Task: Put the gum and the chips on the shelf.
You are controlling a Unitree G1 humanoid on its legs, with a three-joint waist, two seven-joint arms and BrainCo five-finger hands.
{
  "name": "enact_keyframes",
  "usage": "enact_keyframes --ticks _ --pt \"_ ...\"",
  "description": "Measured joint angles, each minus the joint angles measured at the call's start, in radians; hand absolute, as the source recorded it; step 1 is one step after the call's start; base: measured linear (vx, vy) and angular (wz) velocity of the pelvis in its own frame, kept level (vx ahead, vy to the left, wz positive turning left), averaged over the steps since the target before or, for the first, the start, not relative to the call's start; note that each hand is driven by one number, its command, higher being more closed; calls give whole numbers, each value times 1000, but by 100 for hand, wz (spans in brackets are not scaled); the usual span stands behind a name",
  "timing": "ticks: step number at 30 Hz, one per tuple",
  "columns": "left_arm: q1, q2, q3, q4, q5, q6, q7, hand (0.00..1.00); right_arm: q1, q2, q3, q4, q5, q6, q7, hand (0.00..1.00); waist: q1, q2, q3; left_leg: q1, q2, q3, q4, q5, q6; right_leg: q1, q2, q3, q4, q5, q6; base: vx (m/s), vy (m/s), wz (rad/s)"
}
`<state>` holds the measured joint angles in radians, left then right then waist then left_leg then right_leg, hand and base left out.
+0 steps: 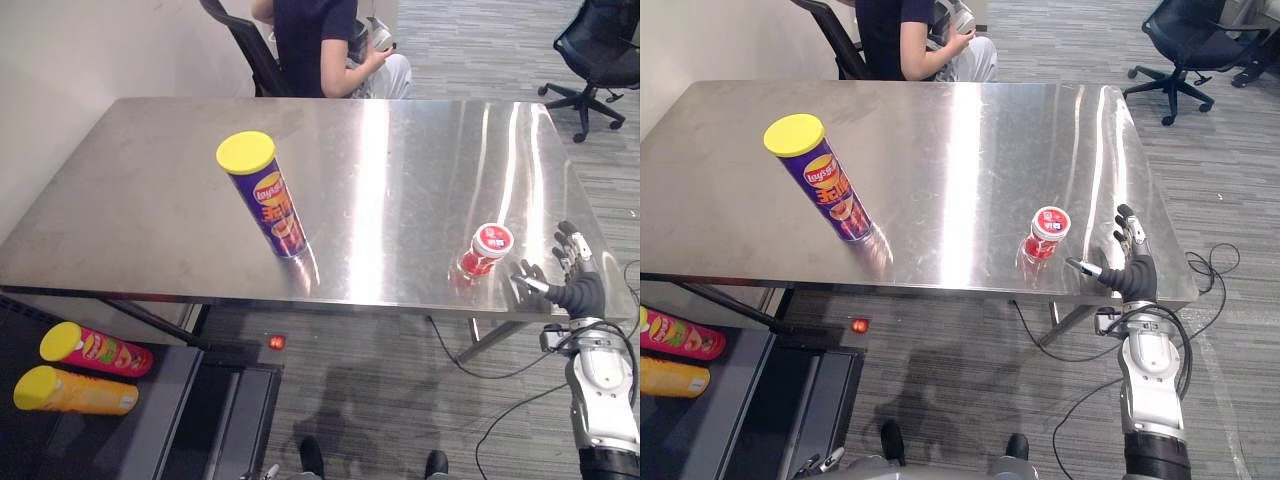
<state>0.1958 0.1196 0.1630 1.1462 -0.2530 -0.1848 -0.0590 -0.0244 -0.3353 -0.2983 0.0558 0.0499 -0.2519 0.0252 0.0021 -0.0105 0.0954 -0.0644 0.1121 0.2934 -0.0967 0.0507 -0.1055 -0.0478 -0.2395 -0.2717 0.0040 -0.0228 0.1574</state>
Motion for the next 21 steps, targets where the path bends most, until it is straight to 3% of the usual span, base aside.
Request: enact_keyframes --ticks 19,20,21 --pt "-7 7 -2 0 0 2 12 0 -133 3 104 82 1 5 -20 0 29 -23 39 -21 0 -51 -6 14 2 17 2 -52 -2 0 0 -5 -8 7" --pt "-8 7 -2 -1 0 2 12 0 -134 3 111 83 1 5 -20 100 29 -24 40 -22 0 -52 -6 14 2 17 2 -52 -2 0 0 -13 -2 6" --pt "-9 8 -2 -1 0 3 12 0 -139 6 119 84 1 5 -20 100 31 -25 41 -23 -1 -54 -6 14 2 17 2 -53 -2 0 0 -3 -2 5"
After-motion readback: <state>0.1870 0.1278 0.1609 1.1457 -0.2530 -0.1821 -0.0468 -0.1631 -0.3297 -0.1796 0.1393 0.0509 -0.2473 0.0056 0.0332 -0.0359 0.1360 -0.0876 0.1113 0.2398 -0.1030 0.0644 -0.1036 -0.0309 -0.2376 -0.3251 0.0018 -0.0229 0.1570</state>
